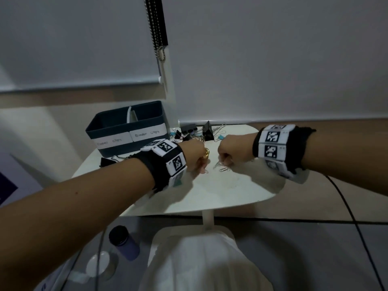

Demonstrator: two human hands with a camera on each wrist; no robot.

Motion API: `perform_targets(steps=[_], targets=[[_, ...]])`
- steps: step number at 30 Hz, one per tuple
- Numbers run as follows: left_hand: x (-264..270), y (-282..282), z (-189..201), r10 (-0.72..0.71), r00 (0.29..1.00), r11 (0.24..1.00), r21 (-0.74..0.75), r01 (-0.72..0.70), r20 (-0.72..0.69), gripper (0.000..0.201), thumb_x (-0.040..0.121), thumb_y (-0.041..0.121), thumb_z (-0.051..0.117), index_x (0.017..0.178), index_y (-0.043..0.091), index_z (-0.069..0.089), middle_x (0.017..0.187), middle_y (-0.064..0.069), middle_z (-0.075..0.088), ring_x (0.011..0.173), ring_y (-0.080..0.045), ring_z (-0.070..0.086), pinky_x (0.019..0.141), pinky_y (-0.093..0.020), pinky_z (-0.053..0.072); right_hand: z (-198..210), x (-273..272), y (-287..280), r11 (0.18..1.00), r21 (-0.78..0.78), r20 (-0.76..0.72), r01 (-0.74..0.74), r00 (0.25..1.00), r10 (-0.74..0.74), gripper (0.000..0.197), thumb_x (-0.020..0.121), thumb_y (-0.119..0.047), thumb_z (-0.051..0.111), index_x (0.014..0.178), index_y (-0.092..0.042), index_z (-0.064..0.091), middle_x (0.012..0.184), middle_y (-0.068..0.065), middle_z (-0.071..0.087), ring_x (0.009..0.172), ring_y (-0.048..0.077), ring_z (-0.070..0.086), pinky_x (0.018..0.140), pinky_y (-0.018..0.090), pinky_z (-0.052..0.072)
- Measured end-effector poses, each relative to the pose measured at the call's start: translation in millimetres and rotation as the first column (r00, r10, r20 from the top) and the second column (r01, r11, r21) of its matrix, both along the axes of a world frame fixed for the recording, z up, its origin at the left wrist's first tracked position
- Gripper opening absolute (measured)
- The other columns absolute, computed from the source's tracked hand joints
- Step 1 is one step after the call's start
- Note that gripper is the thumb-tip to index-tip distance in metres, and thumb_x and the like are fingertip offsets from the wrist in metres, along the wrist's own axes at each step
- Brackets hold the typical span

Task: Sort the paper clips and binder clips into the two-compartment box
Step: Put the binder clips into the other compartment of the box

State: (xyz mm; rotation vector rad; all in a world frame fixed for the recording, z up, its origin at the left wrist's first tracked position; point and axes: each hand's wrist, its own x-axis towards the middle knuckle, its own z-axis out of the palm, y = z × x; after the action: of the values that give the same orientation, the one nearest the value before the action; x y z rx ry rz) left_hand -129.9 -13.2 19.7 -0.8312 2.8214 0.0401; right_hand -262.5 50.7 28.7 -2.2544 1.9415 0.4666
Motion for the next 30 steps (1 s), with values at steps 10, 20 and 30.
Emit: perform_targets(steps=[10, 20, 30], targets=[[123.3, -92.2, 65.9, 0.490, 0.720, 0.832, 0.017, -0.554, -0.492, 0.020, 0.081, 0.026, 0.070, 0.076, 0.007, 0.072, 0.078, -0.009, 0.069, 0.077, -0.022, 0.063, 0.073, -0.027, 0.048, 80.1, 77.3, -105.5, 0.894, -0.396, 0.358, 0.209, 0.932, -0.059, 0.025, 0.093, -0.018, 0.048, 0.081, 0.001, 0.061, 0.080, 0.019, 0.054, 0.078, 0.025, 0.050, 0.064, 0.030, 0.039], [164.3, -152.1, 45.6, 0.588, 0.659, 0.755, 0.025, -0.656, -0.469, 0.028, 0.088, 0.030, 0.061, 0.101, 0.009, 0.074, 0.105, -0.011, 0.072, 0.098, -0.024, 0.065, 0.076, -0.026, 0.044, 48.5, 169.4, -199.5, 0.930, -0.347, 0.409, 0.119, 0.912, 0.036, 0.024, 0.089, -0.012, 0.059, 0.106, -0.001, 0.071, 0.109, 0.016, 0.070, 0.103, 0.030, 0.065, 0.090, 0.033, 0.051], [165.6, -131.5, 5.2, 0.478, 0.817, 0.860, -0.017, -0.510, -0.323, 0.050, 0.093, 0.039, 0.045, 0.140, 0.024, 0.038, 0.142, -0.012, 0.042, 0.126, -0.033, 0.044, 0.106, -0.046, 0.037, 50.2, 50.7, -50.6, 0.983, -0.183, 0.231, 0.026, 0.973, 0.018, 0.025, 0.078, 0.005, 0.056, 0.086, -0.009, 0.074, 0.085, 0.003, 0.073, 0.061, -0.002, 0.054, 0.061, 0.008, 0.040]])
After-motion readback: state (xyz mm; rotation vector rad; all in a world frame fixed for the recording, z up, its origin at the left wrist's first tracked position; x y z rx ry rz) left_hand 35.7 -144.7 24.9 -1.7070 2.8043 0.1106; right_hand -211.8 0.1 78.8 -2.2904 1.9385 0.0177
